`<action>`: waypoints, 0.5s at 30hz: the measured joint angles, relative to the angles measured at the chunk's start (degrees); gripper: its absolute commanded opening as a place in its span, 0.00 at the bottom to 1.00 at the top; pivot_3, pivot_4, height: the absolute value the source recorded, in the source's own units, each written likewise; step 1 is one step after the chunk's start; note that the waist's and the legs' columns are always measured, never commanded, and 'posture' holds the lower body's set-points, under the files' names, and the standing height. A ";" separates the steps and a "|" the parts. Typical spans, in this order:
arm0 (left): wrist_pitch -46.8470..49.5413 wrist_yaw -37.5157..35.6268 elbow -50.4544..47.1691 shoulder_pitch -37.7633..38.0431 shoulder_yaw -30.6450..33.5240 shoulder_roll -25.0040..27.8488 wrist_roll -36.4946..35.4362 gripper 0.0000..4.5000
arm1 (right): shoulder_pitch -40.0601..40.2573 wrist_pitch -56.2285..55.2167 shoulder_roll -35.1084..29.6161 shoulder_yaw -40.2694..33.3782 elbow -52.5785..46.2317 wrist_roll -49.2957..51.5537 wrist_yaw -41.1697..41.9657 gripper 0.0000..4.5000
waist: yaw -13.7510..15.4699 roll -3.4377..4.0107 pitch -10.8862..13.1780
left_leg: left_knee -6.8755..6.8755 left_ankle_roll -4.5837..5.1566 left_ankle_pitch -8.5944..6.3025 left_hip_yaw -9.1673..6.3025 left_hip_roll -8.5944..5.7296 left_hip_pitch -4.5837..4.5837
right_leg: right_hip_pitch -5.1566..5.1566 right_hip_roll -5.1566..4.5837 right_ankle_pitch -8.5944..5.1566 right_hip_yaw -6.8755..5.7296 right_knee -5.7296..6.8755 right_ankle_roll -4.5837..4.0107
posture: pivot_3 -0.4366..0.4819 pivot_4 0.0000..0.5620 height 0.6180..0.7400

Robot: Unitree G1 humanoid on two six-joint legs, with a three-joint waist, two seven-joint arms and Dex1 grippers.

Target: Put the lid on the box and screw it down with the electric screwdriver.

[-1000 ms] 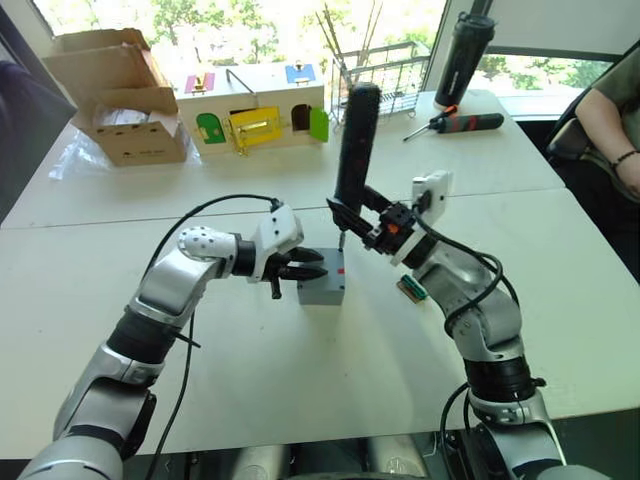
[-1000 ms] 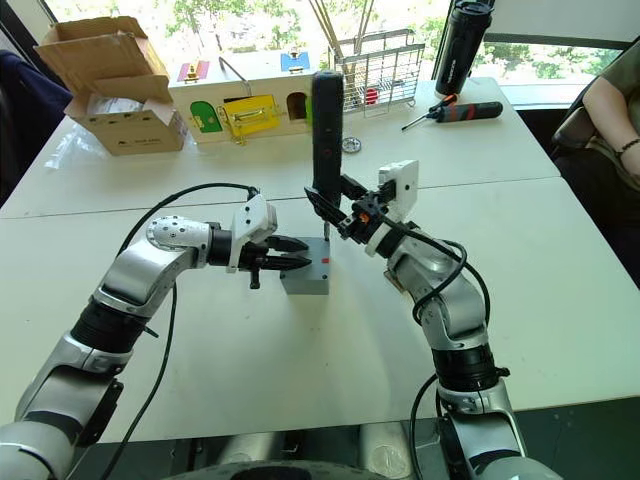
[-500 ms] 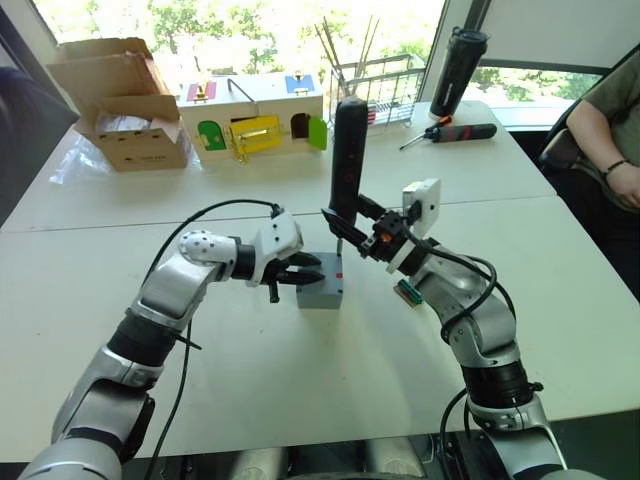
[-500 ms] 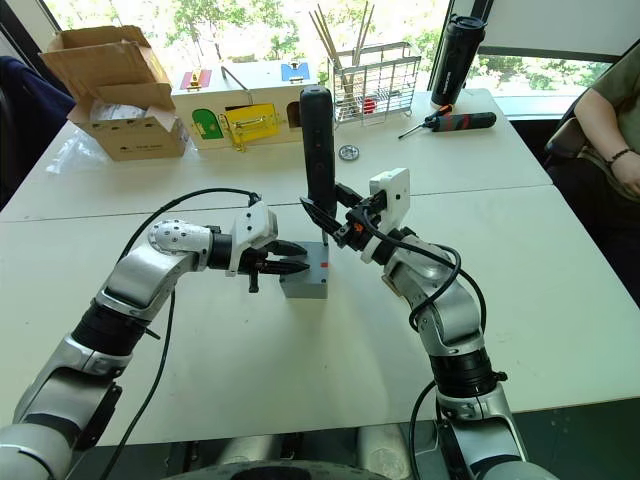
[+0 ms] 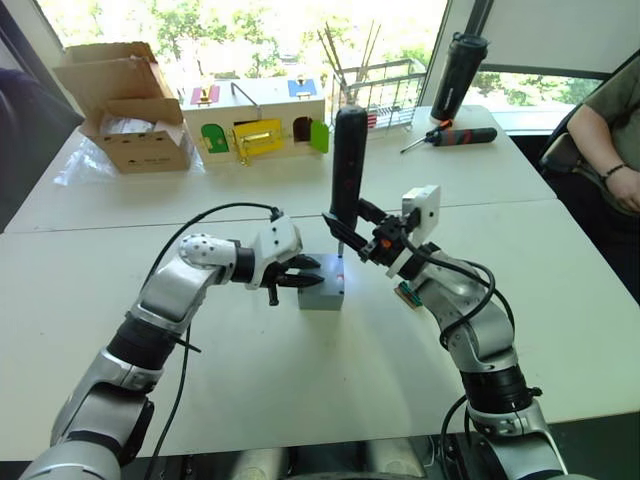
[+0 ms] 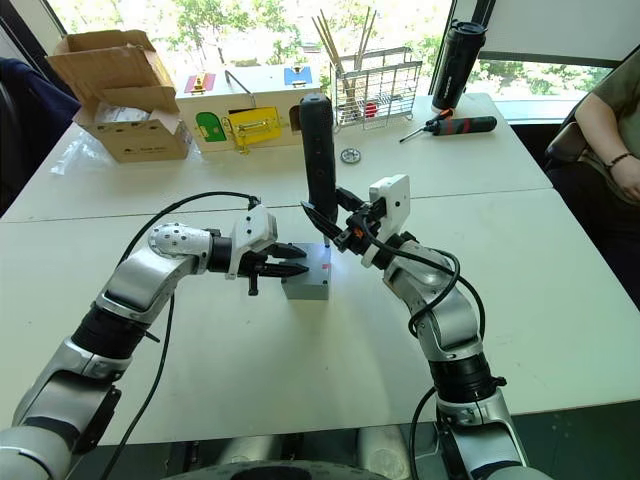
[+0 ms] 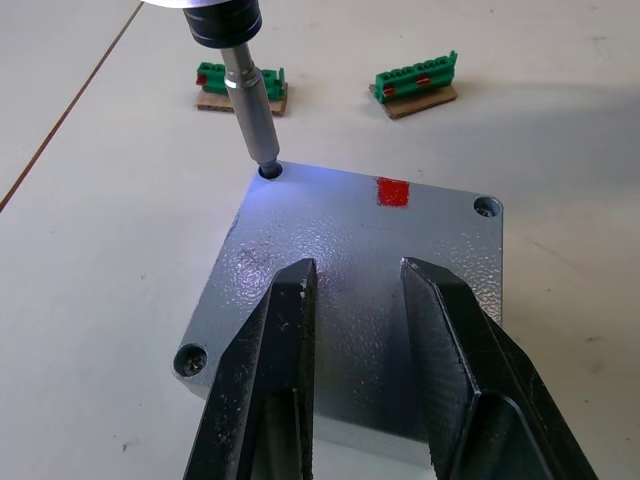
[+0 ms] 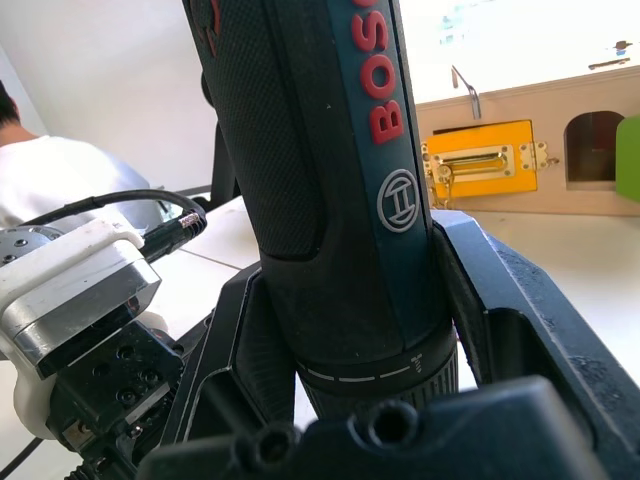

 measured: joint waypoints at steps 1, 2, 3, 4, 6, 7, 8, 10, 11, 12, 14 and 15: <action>0.02 0.03 0.00 0.05 0.00 0.00 0.00 0.30 | 0.35 -0.43 0.12 -0.02 0.00 -0.04 -0.01 0.39 | 0.00 0.00 -0.07 | 0.00 0.01 0.00 0.00 0.00 0.01 | 0.00 0.00 0.00 0.00 0.00 0.00 | 0.48 0.27 1.00; 0.03 0.05 0.00 0.10 0.00 0.00 0.00 0.30 | 0.66 -0.83 0.13 -0.02 0.00 -0.05 -0.01 0.39 | -0.01 -0.01 -0.12 | 0.00 0.02 -0.01 0.00 0.00 0.01 | 0.01 0.00 0.00 0.00 -0.02 0.00 | 0.48 0.27 1.00; 0.02 0.05 -0.01 0.21 0.00 0.00 0.00 0.30 | 0.91 -1.07 0.19 -0.04 0.00 -0.05 -0.01 0.39 | -0.01 -0.01 -0.18 | -0.01 0.03 -0.02 0.00 0.00 0.01 | 0.02 0.00 0.00 0.00 -0.05 0.00 | 0.48 0.27 1.00; 0.04 0.05 -0.02 0.26 0.00 0.00 0.00 0.30 | 0.99 -1.13 0.20 -0.06 0.00 -0.08 -0.01 0.39 | -0.01 0.00 -0.24 | -0.02 0.03 -0.02 -0.01 0.01 0.01 | 0.02 0.01 0.00 0.00 -0.08 0.00 | 0.48 0.27 1.00; 0.07 0.05 -0.03 0.26 0.00 0.00 0.00 0.30 | 1.00 -1.14 0.39 -0.07 0.09 -0.10 -0.04 0.39 | -0.01 0.01 -0.28 | -0.03 0.04 -0.03 -0.01 0.02 0.01 | 0.05 0.02 0.00 0.01 -0.15 0.00 | 0.48 0.27 1.00; 0.08 0.05 -0.03 0.26 0.00 0.00 0.00 0.30 | 1.00 -1.14 0.48 -0.08 0.13 -0.11 -0.07 0.39 | -0.01 0.01 -0.29 | -0.04 0.05 -0.03 -0.01 0.03 0.01 | 0.07 0.03 0.00 0.01 -0.20 0.00 | 0.48 0.27 1.00; 0.09 0.05 -0.03 0.26 0.00 0.00 0.00 0.30 | 0.99 -1.16 0.61 -0.12 0.22 -0.16 -0.09 0.39 | -0.01 0.02 -0.31 | -0.05 0.05 -0.03 -0.01 0.03 0.01 | 0.09 0.03 0.00 0.01 -0.27 0.00 | 0.48 0.27 1.00; 0.16 0.05 -0.03 0.26 -0.01 0.00 0.01 0.30 | 0.99 -1.19 0.76 -0.18 0.37 -0.21 -0.12 0.39 | -0.01 0.06 -0.35 | -0.09 0.05 -0.03 -0.02 0.07 0.02 | 0.20 0.07 0.00 0.00 -0.53 0.00 | 0.48 0.27 1.00; 0.18 0.06 -0.04 0.26 -0.01 0.00 0.01 0.30 | 0.99 -1.19 0.78 -0.18 0.39 -0.21 -0.12 0.39 | -0.01 0.06 -0.36 | -0.09 0.05 -0.03 -0.03 0.08 0.03 | 0.23 0.08 0.00 0.00 -0.58 0.00 | 0.48 0.27 1.00; 0.25 0.06 -0.04 0.26 -0.02 -0.01 0.01 0.30 | 0.99 -1.19 0.80 -0.18 0.41 -0.21 -0.12 0.39 | -0.01 0.07 -0.37 | -0.10 0.05 -0.03 -0.03 0.09 0.03 | 0.24 0.08 0.00 0.00 -0.59 0.00 | 0.48 0.27 1.00; 0.43 0.06 -0.04 0.26 -0.02 -0.01 0.01 0.30 | 0.99 -1.19 0.81 -0.19 0.42 -0.23 -0.12 0.39 | -0.01 0.07 -0.37 | -0.11 0.05 -0.03 -0.05 0.09 0.03 | 0.26 0.08 0.00 0.00 -0.63 0.00 | 0.48 0.27 1.00; 0.49 0.06 -0.06 0.26 -0.02 -0.04 0.01 0.30 | 0.98 -1.19 0.80 -0.22 0.42 -0.24 -0.12 0.39 | -0.01 0.07 -0.37 | -0.11 0.05 -0.03 -0.05 0.09 0.03 | 0.26 0.08 0.00 0.00 -0.64 0.00 | 0.48 0.27 1.00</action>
